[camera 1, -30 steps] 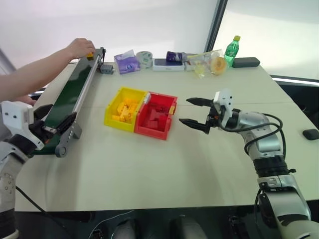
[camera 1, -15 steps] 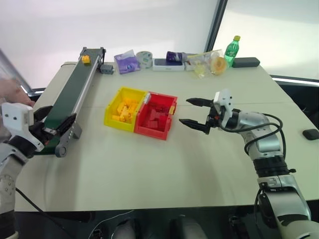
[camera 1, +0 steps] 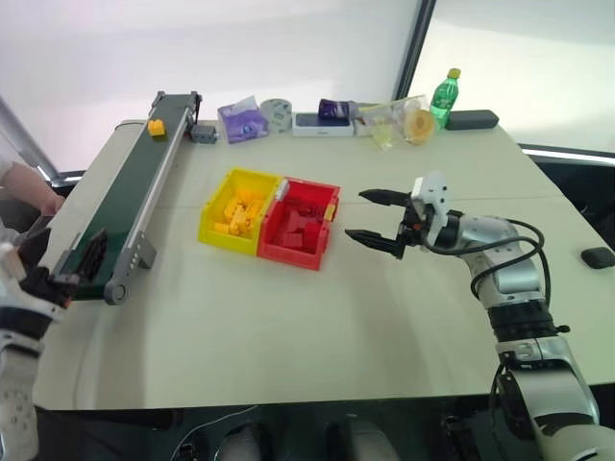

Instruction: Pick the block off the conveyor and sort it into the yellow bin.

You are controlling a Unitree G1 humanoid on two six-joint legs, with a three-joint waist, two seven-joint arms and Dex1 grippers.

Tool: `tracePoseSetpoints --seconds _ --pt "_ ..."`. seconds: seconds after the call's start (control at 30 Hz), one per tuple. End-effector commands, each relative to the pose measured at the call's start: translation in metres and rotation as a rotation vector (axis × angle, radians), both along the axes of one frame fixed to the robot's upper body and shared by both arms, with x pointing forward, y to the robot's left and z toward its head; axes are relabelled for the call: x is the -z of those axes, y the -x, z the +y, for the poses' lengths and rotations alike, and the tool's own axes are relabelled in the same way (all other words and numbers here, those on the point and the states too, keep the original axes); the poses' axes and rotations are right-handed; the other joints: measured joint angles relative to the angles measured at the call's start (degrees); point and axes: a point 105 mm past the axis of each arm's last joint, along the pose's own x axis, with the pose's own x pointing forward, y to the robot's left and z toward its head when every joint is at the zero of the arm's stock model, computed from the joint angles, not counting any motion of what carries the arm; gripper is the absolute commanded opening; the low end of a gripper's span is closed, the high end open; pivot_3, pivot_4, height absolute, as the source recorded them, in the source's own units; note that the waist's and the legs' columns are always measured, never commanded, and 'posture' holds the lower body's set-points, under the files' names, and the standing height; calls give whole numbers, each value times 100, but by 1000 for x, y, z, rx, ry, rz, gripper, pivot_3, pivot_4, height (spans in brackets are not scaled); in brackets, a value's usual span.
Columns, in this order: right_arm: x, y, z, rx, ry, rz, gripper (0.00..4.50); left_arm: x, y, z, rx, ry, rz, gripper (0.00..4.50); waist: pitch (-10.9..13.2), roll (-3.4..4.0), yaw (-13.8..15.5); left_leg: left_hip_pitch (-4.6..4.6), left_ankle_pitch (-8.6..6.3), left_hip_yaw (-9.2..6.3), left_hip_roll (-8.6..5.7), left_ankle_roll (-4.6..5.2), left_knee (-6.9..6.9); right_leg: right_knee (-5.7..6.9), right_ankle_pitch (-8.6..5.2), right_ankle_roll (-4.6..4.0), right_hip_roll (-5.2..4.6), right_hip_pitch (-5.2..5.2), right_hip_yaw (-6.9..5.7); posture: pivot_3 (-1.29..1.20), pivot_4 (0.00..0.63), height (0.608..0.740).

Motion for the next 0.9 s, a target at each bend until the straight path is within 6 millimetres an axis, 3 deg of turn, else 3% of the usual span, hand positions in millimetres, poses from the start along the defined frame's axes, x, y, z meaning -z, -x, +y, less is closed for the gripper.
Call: tracePoseSetpoints --seconds 0.03,0.33,0.9 --pt "-18 2 7 -27 -14 -61 4500 -19 16 14 -128 -44 -87 4435 0 0 10 0 0 -2 0 0 2 0 0 0 0 2 0 0 150 740" --pt "-22 1 10 -39 -24 -64 4500 -1 14 12 -147 6 -42 4435 -1 -1 1 0 -3 -1 -2 5 3 -2 0 0 0 5 0 0 150 740" --pt "-18 3 6 -28 -33 -66 4500 -3 3 12 -131 18 -39 4435 -1 -1 -6 0 -3 0 -2 4 2 -2 0 0 0 4 0 0 150 740"
